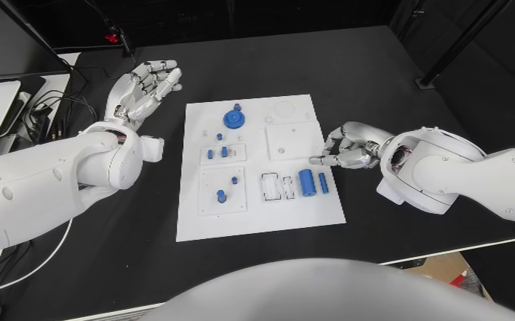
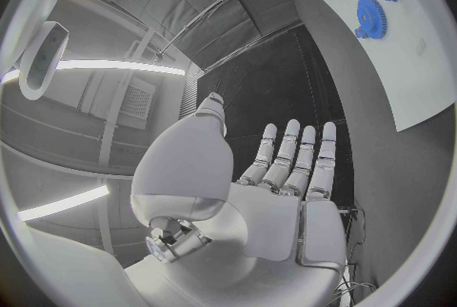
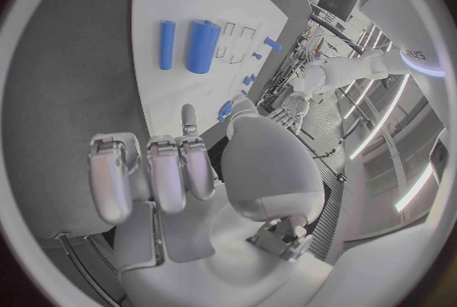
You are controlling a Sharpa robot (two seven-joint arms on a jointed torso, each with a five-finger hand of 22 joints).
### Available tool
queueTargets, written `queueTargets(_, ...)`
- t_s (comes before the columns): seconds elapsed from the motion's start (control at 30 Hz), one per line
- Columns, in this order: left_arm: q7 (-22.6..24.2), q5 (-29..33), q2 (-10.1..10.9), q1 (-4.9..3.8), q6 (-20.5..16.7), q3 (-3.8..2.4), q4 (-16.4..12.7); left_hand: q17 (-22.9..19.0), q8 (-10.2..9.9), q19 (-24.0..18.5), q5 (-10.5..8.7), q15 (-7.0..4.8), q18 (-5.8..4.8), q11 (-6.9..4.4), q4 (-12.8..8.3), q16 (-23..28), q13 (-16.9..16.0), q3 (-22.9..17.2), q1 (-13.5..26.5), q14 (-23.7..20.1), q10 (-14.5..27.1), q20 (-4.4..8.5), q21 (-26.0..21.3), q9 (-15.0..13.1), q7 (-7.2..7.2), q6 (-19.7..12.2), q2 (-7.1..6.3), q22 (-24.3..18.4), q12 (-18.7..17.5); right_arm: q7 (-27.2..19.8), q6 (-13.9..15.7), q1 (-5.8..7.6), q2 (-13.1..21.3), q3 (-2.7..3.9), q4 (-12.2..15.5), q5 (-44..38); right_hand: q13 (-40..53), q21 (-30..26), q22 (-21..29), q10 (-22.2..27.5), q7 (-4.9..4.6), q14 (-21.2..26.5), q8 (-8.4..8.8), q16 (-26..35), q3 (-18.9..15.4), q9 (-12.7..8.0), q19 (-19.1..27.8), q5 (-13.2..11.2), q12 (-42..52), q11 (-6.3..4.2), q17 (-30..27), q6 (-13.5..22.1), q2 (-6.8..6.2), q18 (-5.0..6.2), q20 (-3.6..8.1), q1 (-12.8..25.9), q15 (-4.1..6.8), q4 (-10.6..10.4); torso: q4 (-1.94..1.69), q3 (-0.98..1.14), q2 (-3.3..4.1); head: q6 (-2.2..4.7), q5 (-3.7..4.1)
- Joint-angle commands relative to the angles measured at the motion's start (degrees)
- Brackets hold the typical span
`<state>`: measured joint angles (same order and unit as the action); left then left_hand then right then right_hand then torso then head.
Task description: Assemble the parts on the task board
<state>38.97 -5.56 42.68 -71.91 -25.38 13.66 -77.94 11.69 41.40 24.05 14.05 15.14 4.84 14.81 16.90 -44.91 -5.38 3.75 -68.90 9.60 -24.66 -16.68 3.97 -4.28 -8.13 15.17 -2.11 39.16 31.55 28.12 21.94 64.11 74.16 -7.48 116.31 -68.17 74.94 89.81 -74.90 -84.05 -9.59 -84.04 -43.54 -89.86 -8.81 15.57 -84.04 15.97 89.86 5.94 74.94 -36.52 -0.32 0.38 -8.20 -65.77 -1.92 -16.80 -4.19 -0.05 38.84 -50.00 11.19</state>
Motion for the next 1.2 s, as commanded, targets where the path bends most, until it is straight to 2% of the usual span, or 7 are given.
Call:
queueTargets(0.03,5.0,0.0,0.2,-0.09,0.1,-0.06,-0.2,-0.1,0.2,0.4,0.34,-0.15,0.15,-0.07,0.0,-0.3,0.1,-0.1,0.1,-0.4,0.3,0.05,0.3,0.1,-8.83,-0.5,0.37,0.0,0.2,6.4,-1.9,-0.19,-0.4,-0.02,0.6,-5.1,15.1,0.2,-15.1,-6.0,0.31,-6.0,-0.33,-0.1,-0.1,0.1,-6.0,-0.2,0.1,-0.46,15.1,-0.4,0.17,-0.38,0.39,0.3,0.38,0.0,0.18,-0.2,0.0,0.0,0.43)
queueTargets(0.23,5.0,0.0,0.4,-0.09,0.1,-0.06,-0.3,-0.1,0.2,0.4,0.34,-0.15,0.15,-0.07,0.0,-0.3,0.1,-0.1,0.1,-0.4,0.3,0.05,0.3,0.1,-8.83,-0.5,0.37,0.0,0.2,8.2,-2.5,-1.62,-1.7,-0.03,1.2,-7.4,15.1,0.2,-15.1,-6.0,0.47,-6.0,-0.52,-0.1,-0.1,0.1,-6.0,-0.2,0.1,-0.6,15.1,-0.8,0.11,-0.38,0.47,0.1,0.47,0.1,-0.09,-0.09,0.03,0.0,0.75)
queueTargets(0.33,5.0,0.0,0.5,-0.09,0.1,-0.06,-0.3,-0.1,0.2,0.3,0.33,-0.16,0.15,-0.07,0.0,-0.4,0.1,-0.1,0.0,-0.4,0.4,0.05,0.3,0.1,-8.83,-0.5,0.5,-0.1,0.3,9.0,-3.1,-2.05,-2.5,-0.03,1.1,-8.6,15.1,0.2,-15.1,-6.0,0.53,-6.0,-0.56,-0.1,-0.1,0.0,-6.0,-0.3,0.1,-0.67,15.1,-0.9,0.0,-0.38,0.51,0.2,0.5,0.0,0.1,-0.09,0.02,0.0,0.31)
queueTargets(0.4,5.0,0.0,0.5,-0.08,0.1,-0.06,-0.2,-0.1,0.2,0.3,0.33,-0.16,0.15,-0.07,0.0,-0.4,0.1,-0.1,0.0,-0.4,0.4,0.05,0.3,0.1,-8.83,-0.5,0.51,-0.1,0.3,9.6,-3.4,-2.21,-3.0,-0.04,1.0,-9.3,15.1,0.2,-15.1,-6.0,0.58,-6.0,-0.58,-0.1,-0.1,0.0,-6.0,-0.5,0.1,-0.71,15.1,-1.0,-0.08,-0.38,0.53,0.3,0.53,0.0,0.09,-0.1,0.02,0.0,0.05)
queueTargets(0.6,5.0,0.0,0.5,-0.06,0.1,-0.05,-0.1,-0.2,0.3,0.3,0.32,-0.16,0.14,-0.06,0.0,-0.4,0.1,-0.2,0.0,-0.4,0.4,0.05,0.3,0.1,-8.83,-0.5,0.65,-0.1,0.3,10.3,-4.0,-2.41,-4.1,-0.04,0.8,-9.8,15.1,0.2,-15.1,-6.0,0.75,-6.0,-0.72,-0.1,0.0,-0.1,-6.0,-1.1,0.1,-0.88,15.1,-1.4,-0.26,-0.38,0.63,0.1,0.64,0.0,-0.14,0.0,0.02,0.0,0.0)
queueTargets(0.73,5.0,0.0,0.6,-0.04,0.1,-0.05,-0.1,-0.2,0.3,0.3,0.32,-0.16,0.14,-0.06,0.0,-0.4,0.1,-0.2,0.0,-0.4,0.4,0.05,0.3,0.1,-8.83,-0.5,0.67,-0.1,0.4,10.4,-4.3,-2.46,-4.7,-0.04,0.7,-9.9,15.1,0.2,-15.1,-6.0,0.83,-6.0,-0.78,-0.1,0.1,-0.1,-6.0,-1.2,0.1,-0.95,15.1,-1.6,-0.16,-0.38,0.67,0.1,0.67,0.0,0.05,-0.04,0.01,0.0,-0.19)
queueTargets(1.2,5.0,0.0,0.6,0.07,0.2,-0.05,-0.1,-0.3,0.3,0.3,0.32,-0.15,0.14,-0.06,-0.1,-0.5,0.2,-0.2,-0.1,-0.4,0.4,0.05,0.3,0.1,-8.83,-0.6,0.81,-0.2,0.4,11.3,-5.7,-2.51,-6.6,-0.04,-0.4,-9.5,15.1,0.2,-15.1,-6.0,1.0,-6.0,-0.85,-0.1,0.2,-0.2,-6.0,-1.4,0.1,-1.11,15.1,-2.1,0.05,-0.38,0.76,0.2,0.78,0.0,0.04,-0.06,-0.08,0.0,-0.6)
